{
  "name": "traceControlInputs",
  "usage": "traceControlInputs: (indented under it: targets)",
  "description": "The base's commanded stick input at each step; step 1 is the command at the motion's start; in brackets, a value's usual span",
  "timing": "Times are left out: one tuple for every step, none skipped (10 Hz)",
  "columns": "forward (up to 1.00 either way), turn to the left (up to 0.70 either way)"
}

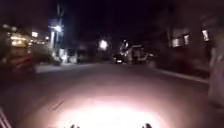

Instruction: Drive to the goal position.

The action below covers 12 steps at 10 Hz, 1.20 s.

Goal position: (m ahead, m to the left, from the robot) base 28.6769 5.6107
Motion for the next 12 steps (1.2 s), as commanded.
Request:
traceControlInputs:
  targets:
    - [0.85, 0.0]
    - [0.85, 0.0]
    - [0.85, 0.0]
    - [0.85, 0.0]
    - [0.85, 0.0]
    - [0.85, 0.0]
    - [0.85, 0.0]
    - [0.85, 0.0]
    - [0.85, 0.0]
    - [0.85, 0.0]
    - [0.85, 0.0]
    - [0.85, 0.0]
